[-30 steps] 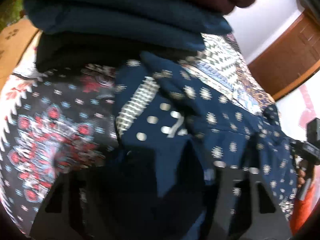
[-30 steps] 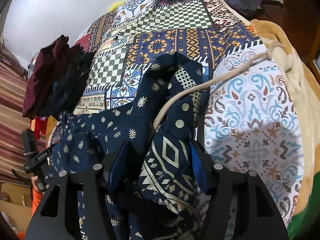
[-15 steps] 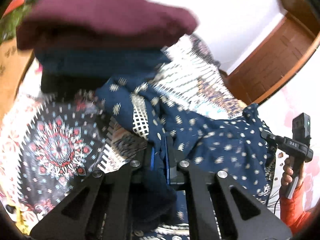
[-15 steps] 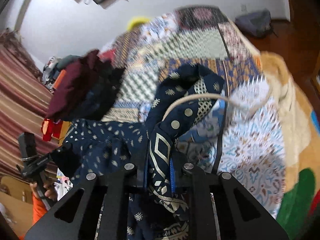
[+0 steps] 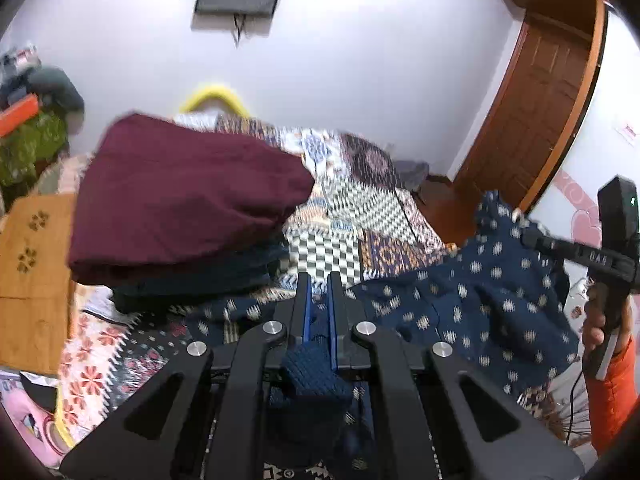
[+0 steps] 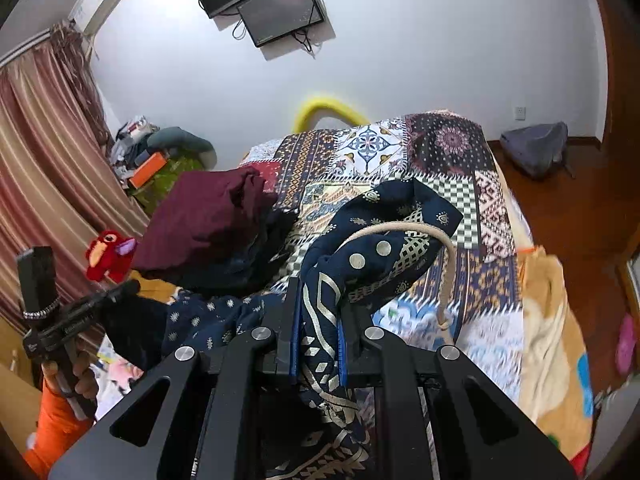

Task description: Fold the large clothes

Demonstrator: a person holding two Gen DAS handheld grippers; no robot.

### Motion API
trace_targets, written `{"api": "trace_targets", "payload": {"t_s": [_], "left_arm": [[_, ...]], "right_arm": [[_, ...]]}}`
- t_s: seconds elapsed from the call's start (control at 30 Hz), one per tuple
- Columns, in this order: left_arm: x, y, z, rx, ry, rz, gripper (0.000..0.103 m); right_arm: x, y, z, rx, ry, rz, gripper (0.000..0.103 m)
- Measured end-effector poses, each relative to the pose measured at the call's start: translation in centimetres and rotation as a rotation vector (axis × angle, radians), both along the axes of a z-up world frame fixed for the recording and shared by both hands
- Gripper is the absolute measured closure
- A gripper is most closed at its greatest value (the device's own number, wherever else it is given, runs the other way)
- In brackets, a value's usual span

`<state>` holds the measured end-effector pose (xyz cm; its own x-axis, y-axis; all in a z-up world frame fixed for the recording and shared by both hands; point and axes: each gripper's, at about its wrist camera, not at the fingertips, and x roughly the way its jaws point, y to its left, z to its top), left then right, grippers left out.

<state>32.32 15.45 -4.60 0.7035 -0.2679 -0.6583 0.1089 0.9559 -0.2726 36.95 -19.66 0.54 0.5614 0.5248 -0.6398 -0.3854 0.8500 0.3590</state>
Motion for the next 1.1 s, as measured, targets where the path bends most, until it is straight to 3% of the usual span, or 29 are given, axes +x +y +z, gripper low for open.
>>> {"api": "trace_targets", "payload": {"t_s": [0.1, 0.27, 0.4, 0.53, 0.83, 1.0, 1.1], "left_arm": [[2.7, 0.7, -4.0, -0.023, 0.119, 0.013, 0.097], [6.8, 0.6, -13.1, 0.008, 0.360, 0.013, 0.093], [8.3, 0.8, -17.7, 0.065, 0.426, 0.046, 0.058], [9.1, 0.6, -18.3, 0.044, 0.405, 0.023, 0.038], [10.0, -0.5, -19.9, 0.214, 0.339, 0.114, 0.035], [10.6, 0.0, -20.1, 0.198, 0.366, 0.151, 0.035], [9.6, 0.1, -19.3, 0.218, 0.386, 0.151, 0.035]], "right_arm": [[2.6, 0.5, -2.7, -0.050, 0.052, -0.003, 0.091], [6.4, -0.7, -10.6, -0.124, 0.220, -0.044, 0.091], [8.2, -3.6, -15.7, -0.105, 0.327, -0.101, 0.091], [8.9, -4.8, -17.3, -0.063, 0.364, -0.097, 0.091], [10.4, -1.7, -14.9, -0.125, 0.258, -0.055, 0.091], [10.7, -1.5, -16.9, -0.186, 0.295, -0.081, 0.086], [9.0, -2.3, -16.2, -0.233, 0.282, -0.099, 0.081]]}}
